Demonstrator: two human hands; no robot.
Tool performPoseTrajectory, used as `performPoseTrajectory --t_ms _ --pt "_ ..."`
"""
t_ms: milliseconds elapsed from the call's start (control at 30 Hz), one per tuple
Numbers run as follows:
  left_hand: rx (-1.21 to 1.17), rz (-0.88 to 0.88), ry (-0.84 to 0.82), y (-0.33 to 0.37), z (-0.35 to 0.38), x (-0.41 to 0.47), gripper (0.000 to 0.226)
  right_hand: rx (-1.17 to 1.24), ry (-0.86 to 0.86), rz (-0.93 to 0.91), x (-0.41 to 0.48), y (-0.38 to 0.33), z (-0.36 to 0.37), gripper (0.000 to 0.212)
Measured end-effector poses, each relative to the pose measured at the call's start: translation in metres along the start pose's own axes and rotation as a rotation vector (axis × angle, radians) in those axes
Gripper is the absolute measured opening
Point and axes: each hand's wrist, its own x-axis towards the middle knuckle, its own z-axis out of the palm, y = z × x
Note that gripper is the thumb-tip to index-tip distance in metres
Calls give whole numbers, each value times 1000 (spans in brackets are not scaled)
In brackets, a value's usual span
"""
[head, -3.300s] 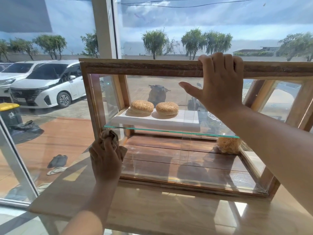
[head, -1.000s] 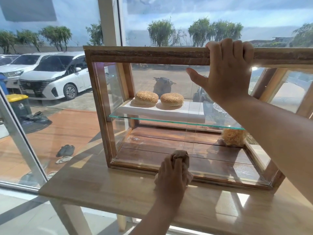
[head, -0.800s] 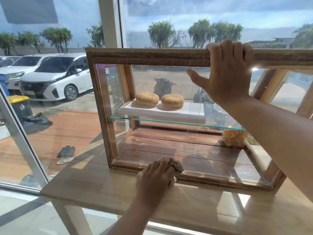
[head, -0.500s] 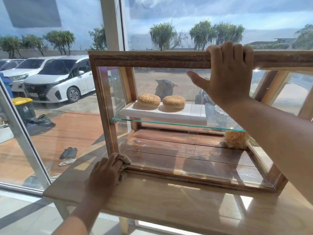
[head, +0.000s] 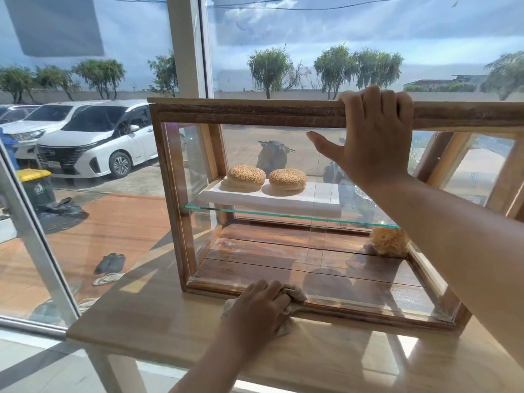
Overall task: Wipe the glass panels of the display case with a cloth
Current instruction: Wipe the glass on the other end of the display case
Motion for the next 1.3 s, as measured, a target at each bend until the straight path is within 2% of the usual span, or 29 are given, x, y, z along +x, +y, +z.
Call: performPoseTrajectory --t_ms 100,233,333,400,533,667,900,1000,1167,1300 --pt "21 -54 6 -29 -2 -21 26 6 6 -4 1 0 -2 69" --pt "79 -223 -52 -77 -24 -49 37 4 4 6 0 0 -3 68" --pt "71 -338 -70 -82 -35 -55 35 8 1 5 -1 1 -4 68" --pt "82 -310 -97 -70 -38 -47 32 2 -1 20 -3 3 -4 68" --pt "42 -94 -219 -11 -27 -5 39 30 -5 29 0 -1 -4 69" --pt "27 -67 -182 40 -4 22 29 43 -5 11 -1 -3 -5 68" --pt "131 -62 -85 16 1 7 29 53 3 -8 1 0 -4 68" --pt "176 -61 -92 0 -6 0 32 47 -5 -2 0 1 -3 69" --pt "225 -168 -111 -34 -22 -24 29 44 -27 -1 -1 0 -5 69" --pt "254 -271 -18 -62 -29 -44 34 38 -32 -3 -4 0 -6 69"
